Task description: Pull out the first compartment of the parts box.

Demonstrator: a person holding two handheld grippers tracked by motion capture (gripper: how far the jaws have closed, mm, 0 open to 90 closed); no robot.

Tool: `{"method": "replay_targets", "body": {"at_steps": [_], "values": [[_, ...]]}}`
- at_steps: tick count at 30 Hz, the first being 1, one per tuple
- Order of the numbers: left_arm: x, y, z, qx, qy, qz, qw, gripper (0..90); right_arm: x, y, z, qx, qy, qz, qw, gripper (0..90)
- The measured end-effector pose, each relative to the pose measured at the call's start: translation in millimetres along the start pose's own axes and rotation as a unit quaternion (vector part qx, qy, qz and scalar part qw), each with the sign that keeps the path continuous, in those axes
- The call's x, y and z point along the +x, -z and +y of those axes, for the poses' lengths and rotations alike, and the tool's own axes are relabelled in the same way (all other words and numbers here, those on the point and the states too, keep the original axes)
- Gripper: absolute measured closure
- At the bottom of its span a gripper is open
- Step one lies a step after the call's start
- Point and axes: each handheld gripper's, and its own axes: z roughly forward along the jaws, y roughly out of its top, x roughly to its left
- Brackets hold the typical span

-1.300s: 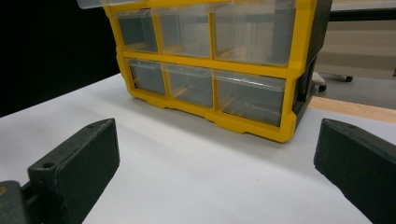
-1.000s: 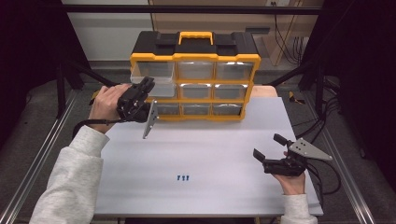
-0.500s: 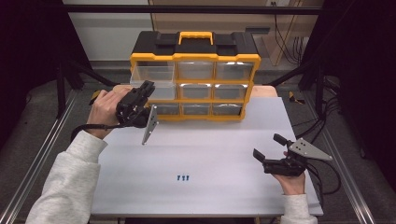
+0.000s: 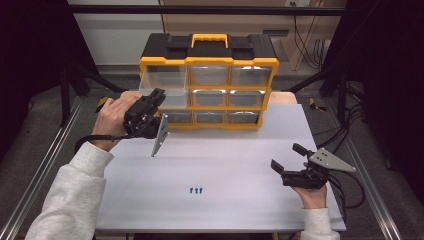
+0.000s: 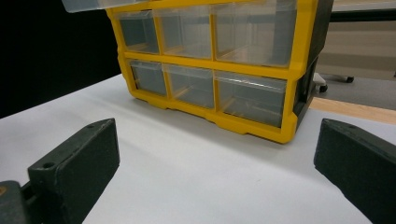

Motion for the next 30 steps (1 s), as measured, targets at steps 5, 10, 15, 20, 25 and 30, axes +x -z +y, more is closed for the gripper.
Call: {"method": "replay_targets", "body": {"at_steps": [5,10,15,20,25,30], "values": [[2.1,0.4,0.4,0.002,0.014,-0.011,0.9998,76.0,-0.4,0.0,-0.2,0.000,0.002,0.004,1.0000,0.6],[6.9,3.3,0.5,0.003,0.046,-0.024,0.9987,70.1,-0.2,0.0,0.0,0.000,-0.001,0.003,1.0000,0.5],[12.0,7.5,1.0,0.005,0.095,-0.047,0.9943,54.4,-0.1,-0.1,0.0,-0.001,-0.001,0.004,1.0000,0.5],[15.4,11.6,1.4,0.009,0.154,-0.065,0.9859,40.9,-0.5,0.8,0.4,-0.002,0.000,0.005,1.0000,0.5],[17.7,15.7,1.2,0.008,0.208,-0.079,0.9749,28.6,-0.5,1.6,1.0,-0.004,-0.001,0.005,1.0000,0.5],[16.2,20.2,-1.2,0.005,0.264,-0.101,0.9591,18.1,-0.7,1.9,1.1,-0.007,0.000,0.005,1.0000,0.6]]}}
